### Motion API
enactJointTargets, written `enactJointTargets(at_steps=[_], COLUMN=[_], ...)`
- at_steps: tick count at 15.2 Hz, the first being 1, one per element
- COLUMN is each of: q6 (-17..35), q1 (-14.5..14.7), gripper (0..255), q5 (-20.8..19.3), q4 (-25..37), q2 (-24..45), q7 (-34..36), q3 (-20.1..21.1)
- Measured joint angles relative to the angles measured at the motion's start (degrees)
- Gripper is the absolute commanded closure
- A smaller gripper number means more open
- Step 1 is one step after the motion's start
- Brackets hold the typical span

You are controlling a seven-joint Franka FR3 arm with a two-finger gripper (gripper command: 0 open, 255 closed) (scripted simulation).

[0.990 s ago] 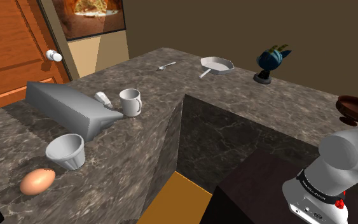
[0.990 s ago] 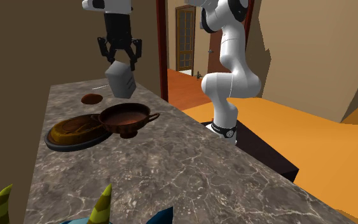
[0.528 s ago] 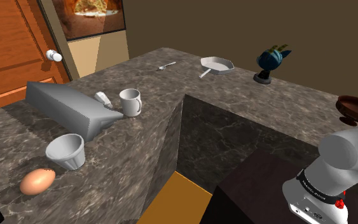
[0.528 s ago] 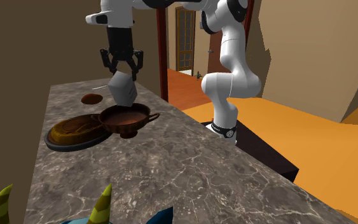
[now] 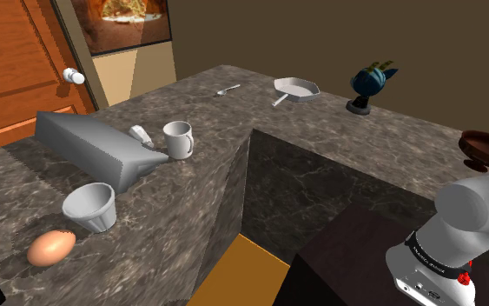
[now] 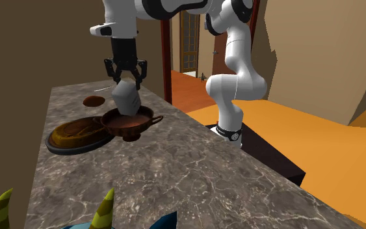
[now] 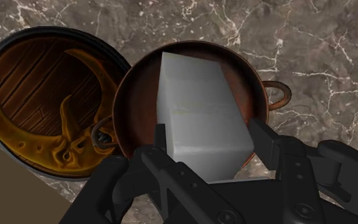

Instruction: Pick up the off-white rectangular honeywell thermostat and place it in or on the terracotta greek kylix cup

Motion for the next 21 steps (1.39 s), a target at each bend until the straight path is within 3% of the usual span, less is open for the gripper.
enactJointTargets(at_steps=[3,4,10,15,21], q6=[0.1,0.1,0.1,-5.9,-6.6], q1=[0.0,0.0,0.0,0.4,0.6], gripper=[255,0,0,0,0], q5=[0.0,0.0,0.0,1.7,1.9], q4=[-0.1,-0.1,-0.1,6.0,6.9], q2=[0.0,0.0,0.0,0.4,0.6], q7=[0.0,0.0,0.0,-0.7,-0.8], q3=[0.0,0.0,0.0,2.4,2.6])
